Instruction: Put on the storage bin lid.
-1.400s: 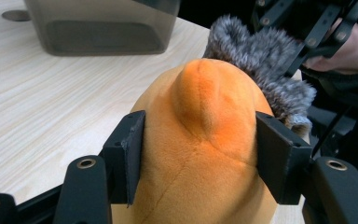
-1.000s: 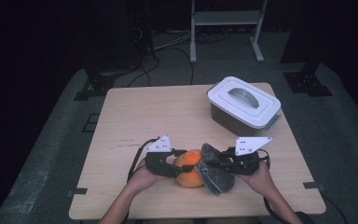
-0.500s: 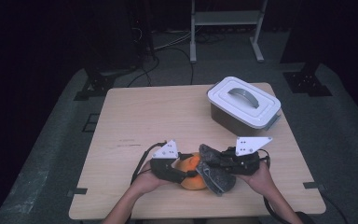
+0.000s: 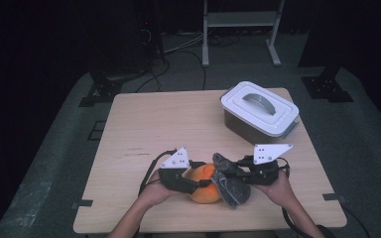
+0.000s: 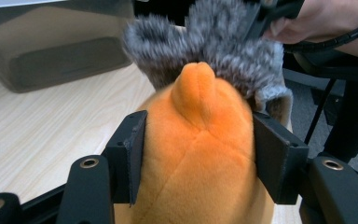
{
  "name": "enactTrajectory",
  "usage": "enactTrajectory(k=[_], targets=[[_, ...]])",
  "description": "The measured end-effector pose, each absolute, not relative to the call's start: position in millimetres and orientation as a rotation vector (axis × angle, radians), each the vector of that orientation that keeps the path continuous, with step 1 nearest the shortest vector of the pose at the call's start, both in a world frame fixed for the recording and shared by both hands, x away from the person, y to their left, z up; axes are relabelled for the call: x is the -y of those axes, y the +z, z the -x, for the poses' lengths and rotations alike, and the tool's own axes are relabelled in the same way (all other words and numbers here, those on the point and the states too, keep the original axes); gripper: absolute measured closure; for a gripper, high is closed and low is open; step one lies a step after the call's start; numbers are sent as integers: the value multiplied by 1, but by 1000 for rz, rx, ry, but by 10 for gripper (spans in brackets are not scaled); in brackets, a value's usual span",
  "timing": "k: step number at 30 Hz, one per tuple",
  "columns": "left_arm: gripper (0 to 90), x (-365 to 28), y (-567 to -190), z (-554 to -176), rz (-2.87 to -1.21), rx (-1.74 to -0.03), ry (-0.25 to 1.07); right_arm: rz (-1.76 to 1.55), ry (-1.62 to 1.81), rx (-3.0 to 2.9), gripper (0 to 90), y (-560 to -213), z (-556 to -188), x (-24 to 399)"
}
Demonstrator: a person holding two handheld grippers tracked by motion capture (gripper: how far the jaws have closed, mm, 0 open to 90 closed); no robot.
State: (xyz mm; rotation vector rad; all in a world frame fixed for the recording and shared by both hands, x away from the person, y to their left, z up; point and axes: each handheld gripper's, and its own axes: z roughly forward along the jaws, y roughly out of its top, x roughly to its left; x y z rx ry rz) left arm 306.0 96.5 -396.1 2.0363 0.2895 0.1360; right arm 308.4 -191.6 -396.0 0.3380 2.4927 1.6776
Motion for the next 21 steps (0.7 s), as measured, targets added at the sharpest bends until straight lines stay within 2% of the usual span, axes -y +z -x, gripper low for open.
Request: enactTrajectory(k=[5,13,18,21], targets=[[386,-101,-400,-309,-2034,-299,122,-368,1609,-2581,719,-412,-313,188],[375,-98,-404,-308,-2049,-242,99,-337,1691,-2518,717,-399,-311,185],[280,-101,-404,-310,-2063,-264,75,-361,1693,-2565,720,-412,-314,183],[253,-104,-402,-311,-2072,-255,63,-360,1687,-2575,720,-414,-314,184]])
